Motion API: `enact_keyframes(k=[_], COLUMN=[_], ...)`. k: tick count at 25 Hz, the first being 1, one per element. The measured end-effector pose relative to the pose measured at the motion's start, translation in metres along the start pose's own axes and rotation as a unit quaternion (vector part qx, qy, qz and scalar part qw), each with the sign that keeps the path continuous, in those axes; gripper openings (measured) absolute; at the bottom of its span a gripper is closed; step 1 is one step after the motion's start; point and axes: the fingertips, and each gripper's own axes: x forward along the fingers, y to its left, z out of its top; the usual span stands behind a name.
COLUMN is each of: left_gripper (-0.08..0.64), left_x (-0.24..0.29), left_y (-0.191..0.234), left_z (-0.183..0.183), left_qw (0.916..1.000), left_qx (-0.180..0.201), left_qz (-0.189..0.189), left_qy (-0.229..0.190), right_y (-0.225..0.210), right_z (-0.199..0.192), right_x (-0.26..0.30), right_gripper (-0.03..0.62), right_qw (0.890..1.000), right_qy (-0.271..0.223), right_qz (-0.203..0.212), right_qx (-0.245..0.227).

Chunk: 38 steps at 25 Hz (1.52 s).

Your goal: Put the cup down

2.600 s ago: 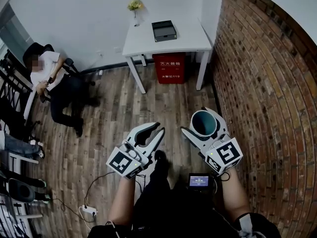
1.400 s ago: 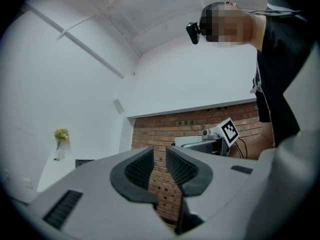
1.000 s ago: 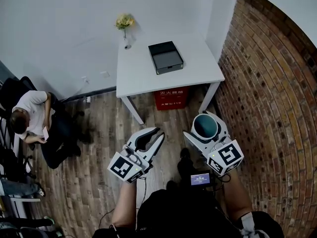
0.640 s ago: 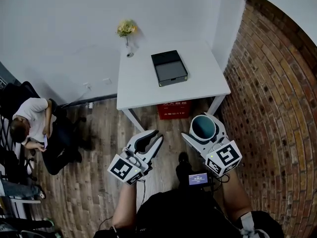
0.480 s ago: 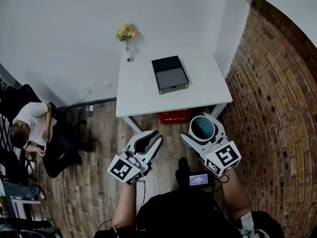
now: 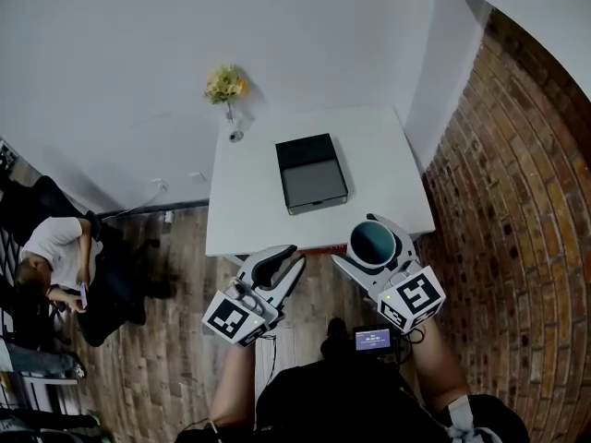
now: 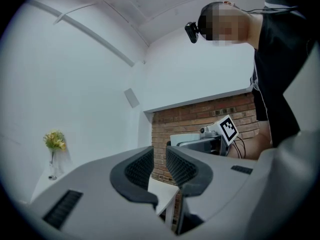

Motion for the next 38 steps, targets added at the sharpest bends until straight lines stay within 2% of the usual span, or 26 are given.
enact_keyframes(k=[3,8,15,23,31,38], left_gripper=[0.083,0.083,0.083,0.083,0.083,0.083], left_x=[0.025,0.043,0.041,0.034,0.026,0.029], left_y=[0.01,0.025,0.045,0.065,0.081,0.101], left_z=[0.002,0.001,-0.007,-0.012,-0.01,-0.006], left_qw=[0.9999,0.9999,0.9997,0.9997,0.9996,0.9994], left_qx=[0.008,0.001,-0.018,-0.022,-0.025,-0.029], left_qz=[0.006,0.013,0.017,-0.009,-0.015,-0.016], left_qy=[-0.002,-0.005,0.001,0.01,0.002,-0.011], right_y=[-0.022,-0.041,-0.043,-0.039,-0.033,-0.047], right_z=[-0.002,-0.006,-0.007,-0.009,-0.008,-0.014], right_x=[0.011,0.028,0.048,0.064,0.076,0.096], right_gripper=[0.407,0.407,0.407,0.407,0.407,0.408], right_qw=[1.0,1.0,1.0,1.0,1.0,0.999], right_qy=[-0.001,-0.001,0.001,0.004,0.004,0.006], right_qz=[0.004,0.014,0.016,-0.007,-0.022,-0.032], right_qx=[0.0,0.008,0.014,0.018,0.012,0.005])
